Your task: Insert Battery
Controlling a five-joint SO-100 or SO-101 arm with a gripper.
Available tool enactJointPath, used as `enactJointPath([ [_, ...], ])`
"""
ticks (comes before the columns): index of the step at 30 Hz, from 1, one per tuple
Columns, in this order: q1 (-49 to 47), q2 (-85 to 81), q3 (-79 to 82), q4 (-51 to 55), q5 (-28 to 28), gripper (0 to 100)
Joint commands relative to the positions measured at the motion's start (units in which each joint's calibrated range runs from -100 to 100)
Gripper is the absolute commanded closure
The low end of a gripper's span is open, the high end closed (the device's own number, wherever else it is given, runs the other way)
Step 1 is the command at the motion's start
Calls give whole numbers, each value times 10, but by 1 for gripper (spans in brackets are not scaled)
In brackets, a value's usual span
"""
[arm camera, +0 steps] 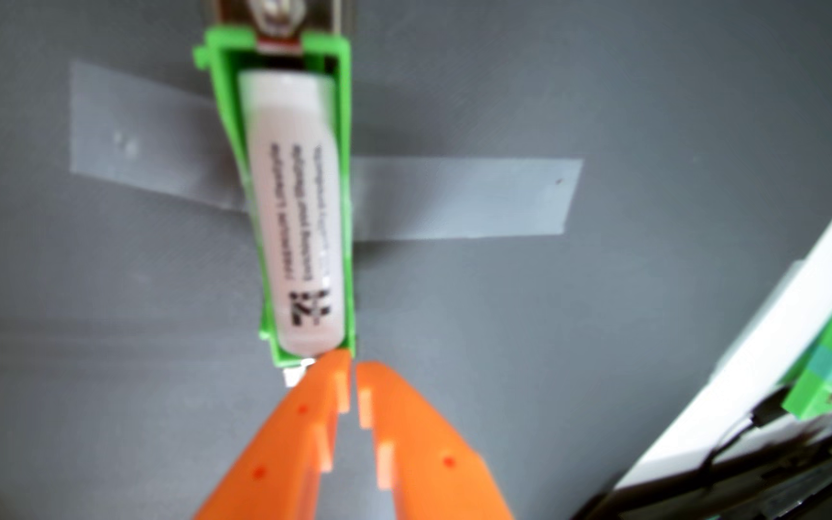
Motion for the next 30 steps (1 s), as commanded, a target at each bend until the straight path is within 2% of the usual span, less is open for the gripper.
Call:
enactJointPath([
  [1, 0, -13, -11, -1, 2, 98],
  [12, -10, -130, -107, 71, 3, 98],
  [15, 8, -153, -88, 80, 3, 98],
  [21, 102, -161, -25, 72, 7, 98],
  [30, 119, -163, 0, 80, 17, 98],
])
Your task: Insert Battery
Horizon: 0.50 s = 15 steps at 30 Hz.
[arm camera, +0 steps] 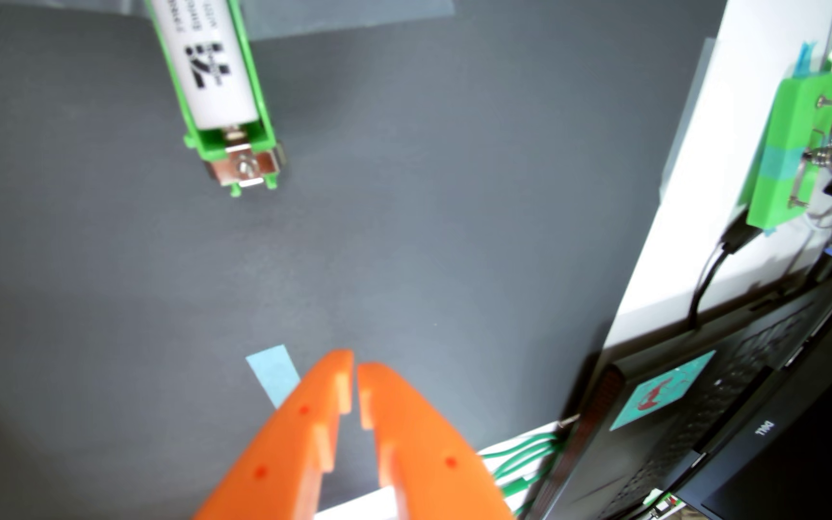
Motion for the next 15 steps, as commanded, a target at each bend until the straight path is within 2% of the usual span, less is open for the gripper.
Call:
enactJointPath([
  [1, 2, -14, 18, 2, 1, 98],
  [9, 5, -18, 144, -57, 5, 98],
  [15, 1, -14, 178, -92, 4, 98],
])
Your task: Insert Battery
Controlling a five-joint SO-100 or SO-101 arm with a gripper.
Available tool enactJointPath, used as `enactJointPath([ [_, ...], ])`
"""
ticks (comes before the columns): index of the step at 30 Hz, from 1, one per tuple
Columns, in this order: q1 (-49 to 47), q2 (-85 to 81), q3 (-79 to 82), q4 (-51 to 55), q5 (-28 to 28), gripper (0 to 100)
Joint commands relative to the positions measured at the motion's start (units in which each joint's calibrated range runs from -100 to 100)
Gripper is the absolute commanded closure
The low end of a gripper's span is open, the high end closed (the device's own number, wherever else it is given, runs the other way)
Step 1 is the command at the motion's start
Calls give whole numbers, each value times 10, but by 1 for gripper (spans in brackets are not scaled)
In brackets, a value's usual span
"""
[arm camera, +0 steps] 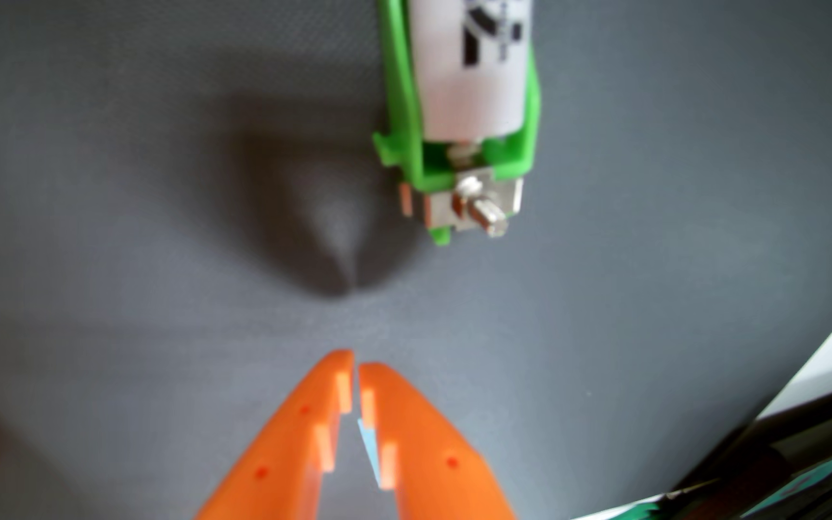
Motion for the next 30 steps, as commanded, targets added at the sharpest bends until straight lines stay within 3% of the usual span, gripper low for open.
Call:
enactJointPath([
  [1, -2, -11, 2, -11, 0, 98],
  [30, -4, -9, 27, -38, -2, 98],
])
